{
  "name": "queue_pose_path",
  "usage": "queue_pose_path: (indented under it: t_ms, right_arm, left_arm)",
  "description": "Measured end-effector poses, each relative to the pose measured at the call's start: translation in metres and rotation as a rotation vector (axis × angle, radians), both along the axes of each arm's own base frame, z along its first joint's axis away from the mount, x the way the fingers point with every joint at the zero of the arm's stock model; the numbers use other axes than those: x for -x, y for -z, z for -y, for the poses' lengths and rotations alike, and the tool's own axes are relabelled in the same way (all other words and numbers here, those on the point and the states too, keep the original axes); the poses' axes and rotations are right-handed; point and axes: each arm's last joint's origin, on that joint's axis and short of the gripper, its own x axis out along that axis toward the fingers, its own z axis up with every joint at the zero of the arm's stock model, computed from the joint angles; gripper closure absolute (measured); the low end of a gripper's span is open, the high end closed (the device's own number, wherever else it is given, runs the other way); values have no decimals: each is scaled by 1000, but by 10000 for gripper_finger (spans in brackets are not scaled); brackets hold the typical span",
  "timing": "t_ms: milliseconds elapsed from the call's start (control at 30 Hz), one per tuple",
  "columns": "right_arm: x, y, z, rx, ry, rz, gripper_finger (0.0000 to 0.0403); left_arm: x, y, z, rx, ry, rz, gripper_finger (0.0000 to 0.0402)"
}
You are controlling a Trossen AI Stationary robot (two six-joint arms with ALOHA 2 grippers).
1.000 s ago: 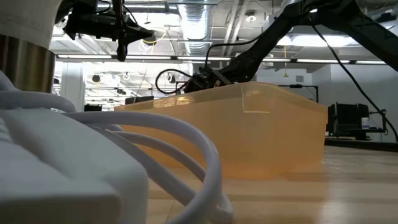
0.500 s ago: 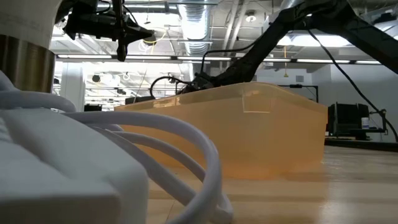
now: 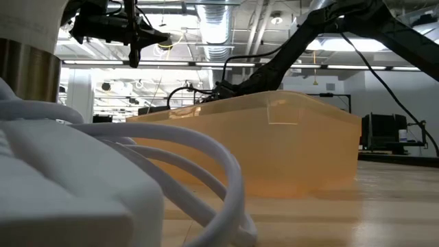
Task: Pick & Place School Supplies
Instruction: Put the yellow eraser into the red bin
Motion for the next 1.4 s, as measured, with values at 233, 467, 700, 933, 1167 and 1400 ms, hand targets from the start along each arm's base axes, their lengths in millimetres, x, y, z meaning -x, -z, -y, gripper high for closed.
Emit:
queue_pose_path:
  t_ms: [233,467,700,933,1167,1400]
  right_arm:
    - [2,0,1,5,-1,-13,403]
    - [3,1,1,15,4,-30,403]
    - [7,1,7,13,22,-53,403]
    - [8,3,7,35,30,-70,403]
    - [8,3,7,33,29,-69,403]
    - [8,3,7,31,55,-87,403]
  left_arm:
    - [0,0,0,1,0,0,402]
    - [0,0,0,4,0,-3,402]
    - [0,2,0,15,1,-11,402]
    - [0,2,0,16,1,-12,402]
    - [0,2,0,16,0,-12,402]
    - [0,2,0,16,1,-12,402]
